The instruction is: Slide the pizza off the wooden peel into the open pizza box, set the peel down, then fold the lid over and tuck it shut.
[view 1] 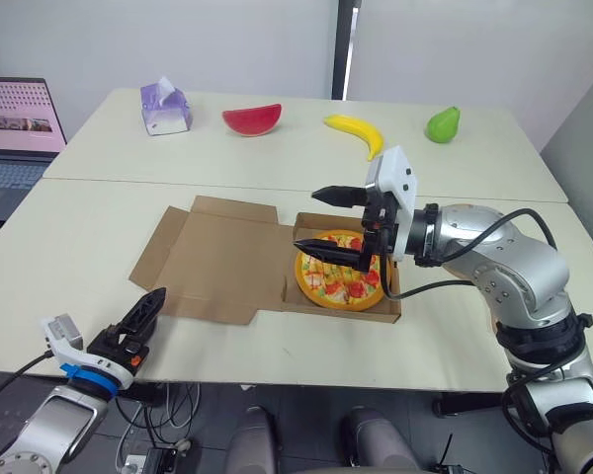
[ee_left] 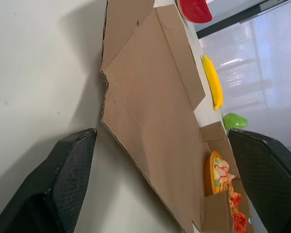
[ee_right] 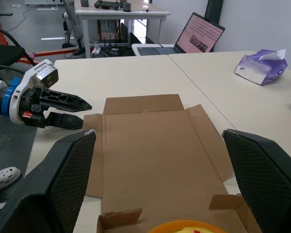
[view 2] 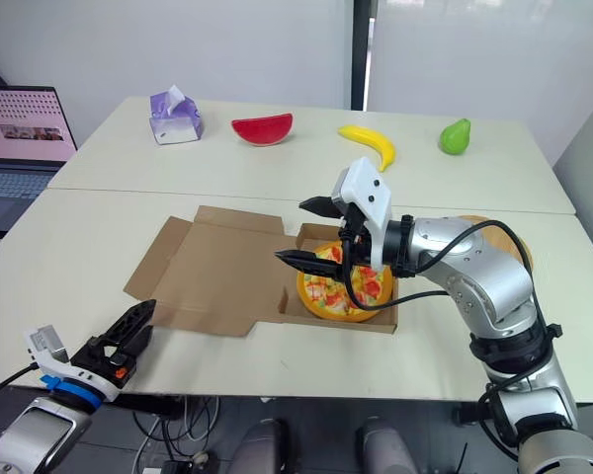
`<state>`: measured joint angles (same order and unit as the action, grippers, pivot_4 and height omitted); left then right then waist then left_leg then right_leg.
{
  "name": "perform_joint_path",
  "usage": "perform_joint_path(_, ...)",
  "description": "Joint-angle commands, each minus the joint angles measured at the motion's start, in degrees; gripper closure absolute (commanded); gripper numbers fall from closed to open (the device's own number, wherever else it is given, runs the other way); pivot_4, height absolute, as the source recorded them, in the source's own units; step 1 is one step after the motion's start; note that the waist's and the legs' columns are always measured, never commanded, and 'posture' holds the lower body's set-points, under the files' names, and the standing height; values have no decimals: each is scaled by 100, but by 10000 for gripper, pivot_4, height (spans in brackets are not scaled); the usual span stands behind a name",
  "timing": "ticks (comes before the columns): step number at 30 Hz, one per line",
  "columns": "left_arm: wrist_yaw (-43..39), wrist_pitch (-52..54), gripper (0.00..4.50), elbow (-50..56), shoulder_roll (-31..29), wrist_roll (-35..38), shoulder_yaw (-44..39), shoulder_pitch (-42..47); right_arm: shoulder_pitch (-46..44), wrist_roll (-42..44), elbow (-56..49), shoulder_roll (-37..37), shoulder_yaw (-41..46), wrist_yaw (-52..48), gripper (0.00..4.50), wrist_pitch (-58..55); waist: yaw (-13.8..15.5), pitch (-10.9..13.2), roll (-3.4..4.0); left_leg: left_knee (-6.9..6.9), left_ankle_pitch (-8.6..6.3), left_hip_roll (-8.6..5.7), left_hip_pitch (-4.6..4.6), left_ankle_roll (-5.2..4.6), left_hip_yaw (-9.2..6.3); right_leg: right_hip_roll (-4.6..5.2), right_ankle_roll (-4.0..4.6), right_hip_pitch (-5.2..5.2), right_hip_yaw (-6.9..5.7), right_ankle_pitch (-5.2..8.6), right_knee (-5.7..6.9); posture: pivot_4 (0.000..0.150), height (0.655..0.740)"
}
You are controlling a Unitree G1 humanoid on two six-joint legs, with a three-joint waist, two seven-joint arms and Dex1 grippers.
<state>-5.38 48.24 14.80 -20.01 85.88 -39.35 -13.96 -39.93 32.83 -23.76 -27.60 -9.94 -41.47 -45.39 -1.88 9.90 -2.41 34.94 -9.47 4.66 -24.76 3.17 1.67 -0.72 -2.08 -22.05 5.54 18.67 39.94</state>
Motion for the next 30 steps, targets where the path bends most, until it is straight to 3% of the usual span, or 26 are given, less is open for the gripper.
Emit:
perform_joint_path(1, 96, -195, 1845, -118, 19, -120, 97, 38, -52, 106, -289, -51, 250, 67, 33, -38, 9, 0, -1, 0, 0, 0, 0, 0, -1, 0, 0, 0, -2, 0, 0, 1500, 7400)
perform_joint_path(3, 114, -252, 5455, -100, 39, -107, 132, 44, -42, 104, -317, -74, 263, 77, 0, -63, 6, 0, -1, 0, 0, -1, 0, 0, 1, 2, 0, 0, 1, 0, -1, 1500, 7400)
perform_joint_path(15, 592, -501, 44366, 31, 70, 191, 182, 350, 119, 144, -495, -92, 375, 188, 0, -190, 3, 0, -1, -1, 0, 0, -3, 0, 2, 1, -1, -4, 1, 0, -3, 1500, 7400)
perform_joint_path(23, 557, -541, 44766, 201, -242, 145, 265, 535, 297, -150, -99, -338, 513, 40, 0, 223, 9, 1, -2, -3, 0, 0, -4, 0, 1, 1, -1, -5, 1, 0, -5, 1500, 7400)
perform_joint_path(26, 359, -504, 45000, 198, -797, -169, 429, 1028, 440, -517, 597, -666, 671, -197, 6214, 851, 41, 5, -12, -1, 0, -3, -4, 1, -6, 1, 1, -21, -9, 1, -13, 1500, 7400)
perform_joint_path(30, 27, -376, 45000, -51, -1405, -511, 765, 1842, 465, -1293, 2072, -1019, 655, -432, 20630, 2053, 14, 6, -9, -7, -1, -6, -4, -1, 13, 2, 6, 9, 10, -8, -54, 1500, 7400)
